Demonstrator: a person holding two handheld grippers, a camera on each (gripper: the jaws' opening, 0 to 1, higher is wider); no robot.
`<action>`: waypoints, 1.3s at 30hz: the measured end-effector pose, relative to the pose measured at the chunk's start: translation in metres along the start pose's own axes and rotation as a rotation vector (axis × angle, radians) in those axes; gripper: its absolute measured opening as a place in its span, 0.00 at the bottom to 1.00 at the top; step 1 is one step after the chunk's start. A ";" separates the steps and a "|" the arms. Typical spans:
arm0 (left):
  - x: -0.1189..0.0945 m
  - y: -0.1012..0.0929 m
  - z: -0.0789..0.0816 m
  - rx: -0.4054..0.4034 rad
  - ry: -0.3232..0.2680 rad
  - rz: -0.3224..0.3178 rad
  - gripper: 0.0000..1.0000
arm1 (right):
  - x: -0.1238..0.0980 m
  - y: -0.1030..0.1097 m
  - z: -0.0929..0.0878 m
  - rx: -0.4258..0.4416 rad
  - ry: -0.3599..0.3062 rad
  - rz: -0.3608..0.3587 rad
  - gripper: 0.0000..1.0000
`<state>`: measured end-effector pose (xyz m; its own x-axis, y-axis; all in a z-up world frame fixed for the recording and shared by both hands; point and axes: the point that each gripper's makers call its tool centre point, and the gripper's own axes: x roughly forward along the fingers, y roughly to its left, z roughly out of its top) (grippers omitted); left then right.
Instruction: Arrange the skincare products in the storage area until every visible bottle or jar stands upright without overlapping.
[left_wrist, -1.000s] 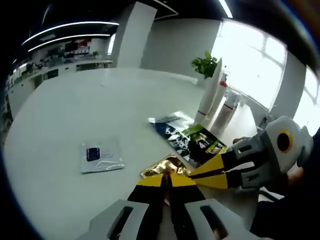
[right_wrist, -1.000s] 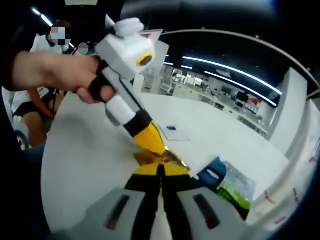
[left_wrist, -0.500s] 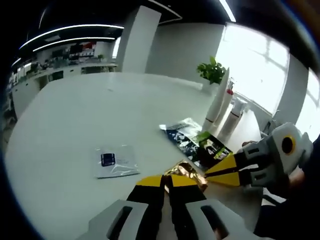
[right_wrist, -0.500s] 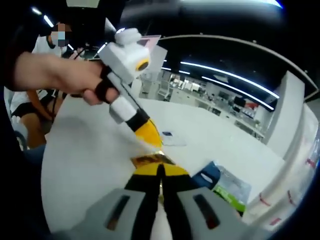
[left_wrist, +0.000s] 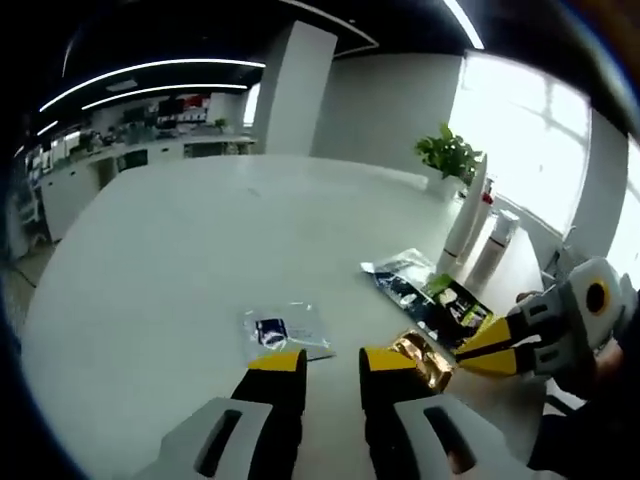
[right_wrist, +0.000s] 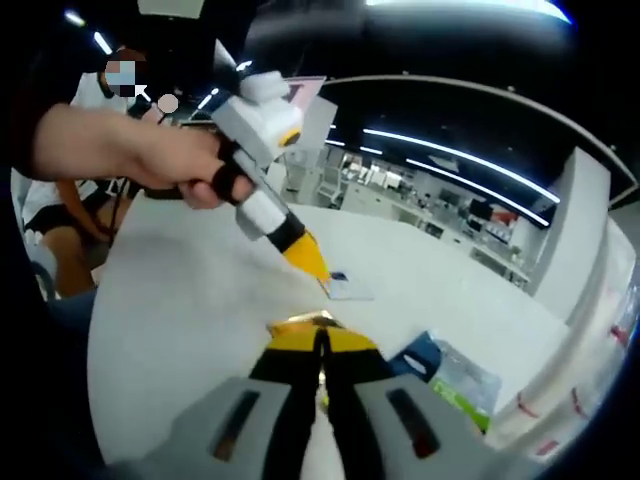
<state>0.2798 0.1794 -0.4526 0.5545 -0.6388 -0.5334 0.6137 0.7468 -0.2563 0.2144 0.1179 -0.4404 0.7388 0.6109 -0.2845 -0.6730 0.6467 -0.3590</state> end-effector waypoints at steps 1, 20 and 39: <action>0.000 0.002 0.001 -0.004 -0.002 0.002 0.22 | 0.000 0.000 0.001 -0.002 -0.002 -0.002 0.01; 0.005 0.017 0.004 -0.024 0.016 0.035 0.35 | 0.000 -0.001 0.003 0.001 -0.008 -0.005 0.01; 0.012 0.032 0.003 -0.028 0.030 0.066 0.42 | 0.001 0.001 0.001 -0.006 0.003 0.004 0.01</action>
<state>0.3083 0.1953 -0.4648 0.5759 -0.5823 -0.5738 0.5598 0.7924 -0.2423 0.2145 0.1192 -0.4395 0.7360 0.6125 -0.2883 -0.6759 0.6414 -0.3630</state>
